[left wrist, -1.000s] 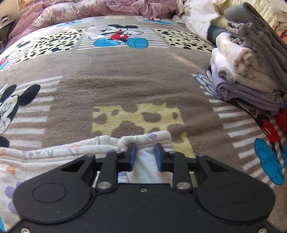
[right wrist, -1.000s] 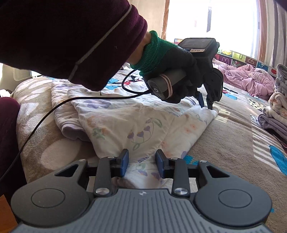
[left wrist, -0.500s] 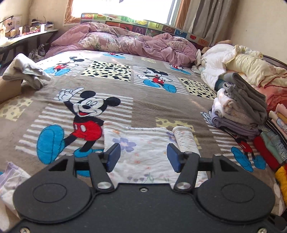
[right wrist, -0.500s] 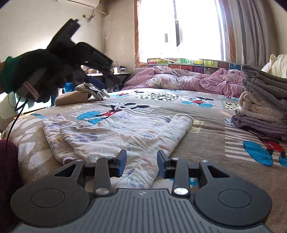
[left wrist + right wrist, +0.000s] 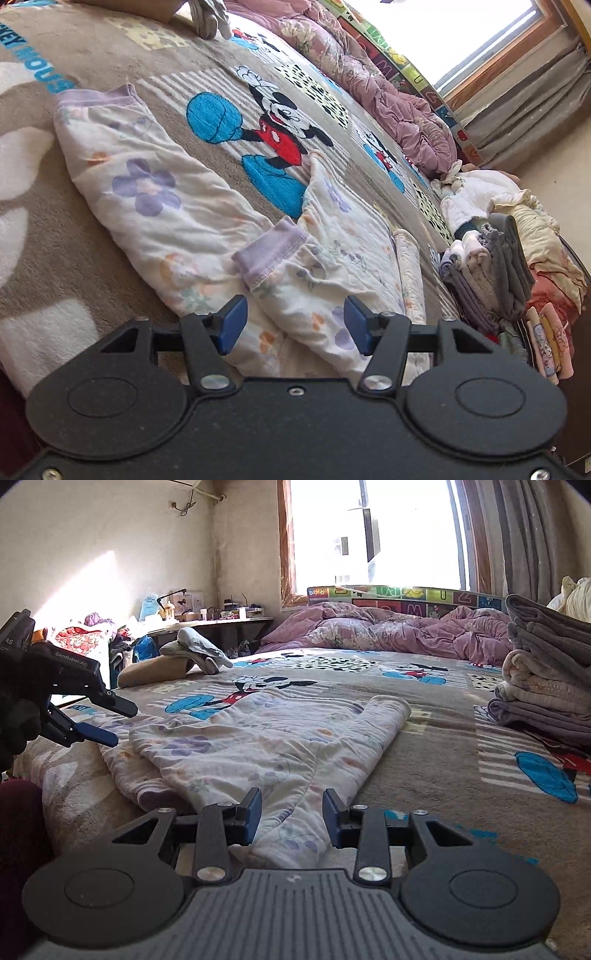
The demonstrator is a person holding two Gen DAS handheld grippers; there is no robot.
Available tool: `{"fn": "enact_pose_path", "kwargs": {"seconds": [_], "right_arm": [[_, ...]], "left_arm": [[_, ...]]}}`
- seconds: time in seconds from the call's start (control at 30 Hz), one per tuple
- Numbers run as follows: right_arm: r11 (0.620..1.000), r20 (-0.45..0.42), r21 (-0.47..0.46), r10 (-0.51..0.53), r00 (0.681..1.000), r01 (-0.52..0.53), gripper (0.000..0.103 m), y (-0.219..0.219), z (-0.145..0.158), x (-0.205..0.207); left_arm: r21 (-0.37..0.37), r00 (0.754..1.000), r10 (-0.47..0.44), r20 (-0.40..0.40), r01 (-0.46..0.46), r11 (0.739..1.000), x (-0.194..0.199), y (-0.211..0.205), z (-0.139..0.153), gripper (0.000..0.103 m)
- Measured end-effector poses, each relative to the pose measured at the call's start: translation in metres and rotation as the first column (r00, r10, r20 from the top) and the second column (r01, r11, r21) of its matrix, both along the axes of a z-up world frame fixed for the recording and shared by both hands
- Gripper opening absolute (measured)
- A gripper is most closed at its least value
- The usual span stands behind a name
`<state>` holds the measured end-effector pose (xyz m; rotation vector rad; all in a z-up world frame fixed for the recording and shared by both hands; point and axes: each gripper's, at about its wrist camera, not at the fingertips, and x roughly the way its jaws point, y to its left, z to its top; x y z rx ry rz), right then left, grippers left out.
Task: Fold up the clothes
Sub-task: 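Grasp the lavender cuff with the left gripper while the right gripper grasps the garment edge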
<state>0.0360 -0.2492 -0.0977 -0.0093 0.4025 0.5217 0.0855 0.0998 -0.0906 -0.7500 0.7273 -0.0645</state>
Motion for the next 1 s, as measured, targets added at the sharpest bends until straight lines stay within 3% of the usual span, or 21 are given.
{"fn": "enact_pose_path", "kwargs": {"seconds": [0.23, 0.27, 0.33, 0.53, 0.63, 0.83, 1.0], "right_arm": [[0.999, -0.006, 0.005, 0.043, 0.999, -0.043, 0.032, 0.006, -0.001, 0.000], [0.999, -0.006, 0.007, 0.046, 0.999, -0.046, 0.032, 0.007, -0.001, 0.000], [0.999, -0.010, 0.016, 0.050, 0.999, -0.050, 0.032, 0.007, 0.000, 0.001], [0.994, -0.022, 0.080, 0.077, 0.997, -0.075, 0.032, 0.000, 0.006, 0.003], [0.994, -0.032, 0.050, 0.098, 0.995, -0.096, 0.034, 0.005, 0.003, 0.003], [0.992, -0.044, -0.036, 0.123, 0.991, -0.124, 0.035, 0.018, -0.002, 0.000], [0.994, -0.074, -0.026, 0.105, 0.992, -0.107, 0.035, 0.015, -0.003, 0.001]], "left_arm": [[-0.009, 0.998, 0.058, -0.020, -0.058, 0.998, 0.012, 0.004, -0.014, 0.053], [-0.008, 0.998, 0.060, -0.022, -0.060, 0.998, 0.013, 0.004, -0.016, 0.048], [0.050, 0.999, 0.039, 0.000, -0.038, 0.998, 0.014, -0.003, -0.011, 0.006], [0.059, 0.985, -0.104, 0.138, 0.096, 0.994, 0.024, -0.031, 0.032, 0.006], [0.014, 0.972, -0.144, 0.186, 0.144, 0.989, 0.041, -0.047, 0.053, 0.006], [-0.114, 0.957, -0.179, 0.227, 0.209, 0.971, 0.087, -0.082, 0.072, 0.006], [-0.149, 0.961, -0.190, 0.203, 0.222, 0.964, 0.131, -0.116, 0.063, 0.006]]}}
